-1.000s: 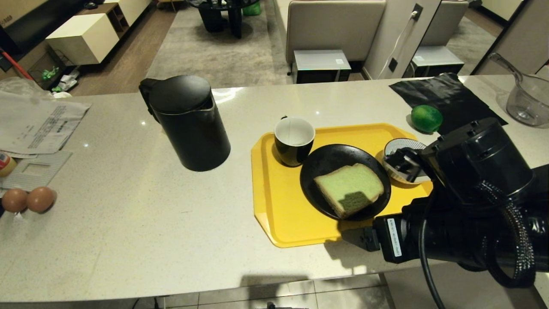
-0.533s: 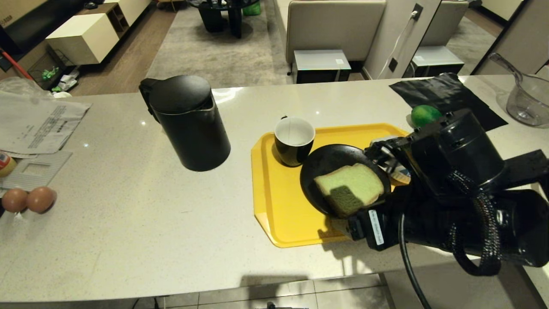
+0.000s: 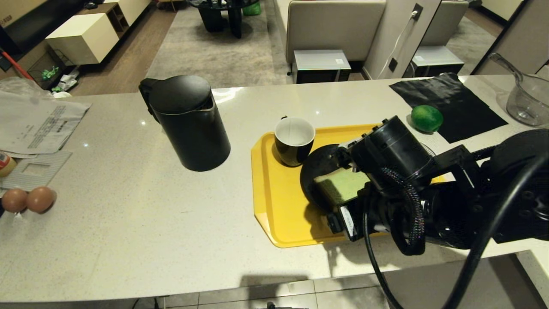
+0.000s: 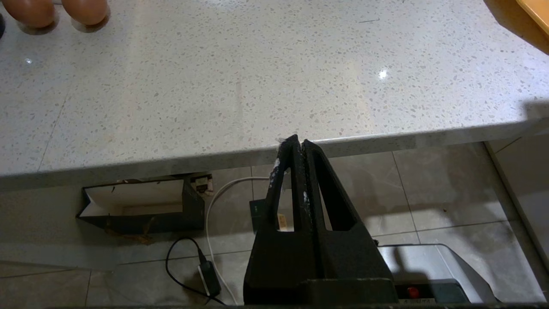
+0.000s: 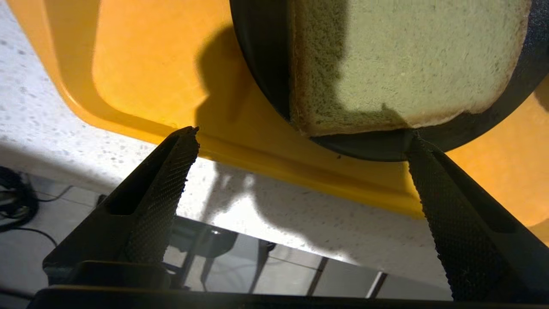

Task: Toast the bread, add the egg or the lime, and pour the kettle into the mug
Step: Pick up the bread slice

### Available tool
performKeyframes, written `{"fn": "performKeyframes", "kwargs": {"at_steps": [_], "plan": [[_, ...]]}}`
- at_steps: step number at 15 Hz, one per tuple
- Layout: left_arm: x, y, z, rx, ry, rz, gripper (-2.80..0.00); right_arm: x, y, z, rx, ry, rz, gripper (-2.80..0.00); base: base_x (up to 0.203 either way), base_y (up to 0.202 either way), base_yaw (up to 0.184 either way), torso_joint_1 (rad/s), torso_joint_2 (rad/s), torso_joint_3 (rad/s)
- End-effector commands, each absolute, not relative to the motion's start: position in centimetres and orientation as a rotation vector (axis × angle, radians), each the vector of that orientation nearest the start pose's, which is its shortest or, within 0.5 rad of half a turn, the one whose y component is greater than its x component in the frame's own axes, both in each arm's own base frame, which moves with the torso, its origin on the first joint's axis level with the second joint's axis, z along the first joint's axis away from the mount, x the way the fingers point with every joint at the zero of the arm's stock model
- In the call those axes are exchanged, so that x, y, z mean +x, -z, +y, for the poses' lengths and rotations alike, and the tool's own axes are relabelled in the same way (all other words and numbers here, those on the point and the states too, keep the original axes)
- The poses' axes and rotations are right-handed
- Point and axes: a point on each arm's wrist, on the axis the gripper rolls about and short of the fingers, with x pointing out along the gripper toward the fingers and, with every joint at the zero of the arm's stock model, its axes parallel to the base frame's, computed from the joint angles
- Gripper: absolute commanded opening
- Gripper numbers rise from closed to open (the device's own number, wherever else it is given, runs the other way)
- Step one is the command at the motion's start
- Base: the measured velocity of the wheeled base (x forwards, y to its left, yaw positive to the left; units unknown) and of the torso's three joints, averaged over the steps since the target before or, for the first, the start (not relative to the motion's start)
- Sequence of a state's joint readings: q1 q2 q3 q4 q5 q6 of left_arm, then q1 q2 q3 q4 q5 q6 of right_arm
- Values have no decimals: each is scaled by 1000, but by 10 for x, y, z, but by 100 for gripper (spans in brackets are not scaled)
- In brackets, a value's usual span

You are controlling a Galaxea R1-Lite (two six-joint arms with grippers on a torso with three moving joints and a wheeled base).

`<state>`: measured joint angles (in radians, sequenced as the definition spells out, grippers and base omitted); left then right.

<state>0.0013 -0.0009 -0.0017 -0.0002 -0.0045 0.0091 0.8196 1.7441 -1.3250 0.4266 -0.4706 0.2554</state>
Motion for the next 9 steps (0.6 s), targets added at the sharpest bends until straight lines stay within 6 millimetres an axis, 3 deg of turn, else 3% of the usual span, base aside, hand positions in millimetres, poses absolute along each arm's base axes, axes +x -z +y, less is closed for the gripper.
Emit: {"fn": "performKeyframes", "kwargs": {"at_steps": [1,9], "plan": [[-23,-76,0,9,3,-2,-280,224,-211,225,-302,-225,716,0,0,0,0,0,0,0],[-23,-76,0,9,3,-2,-280,236,-223,235,-339,-178,643,0,0,0,0,0,0,0]]}}
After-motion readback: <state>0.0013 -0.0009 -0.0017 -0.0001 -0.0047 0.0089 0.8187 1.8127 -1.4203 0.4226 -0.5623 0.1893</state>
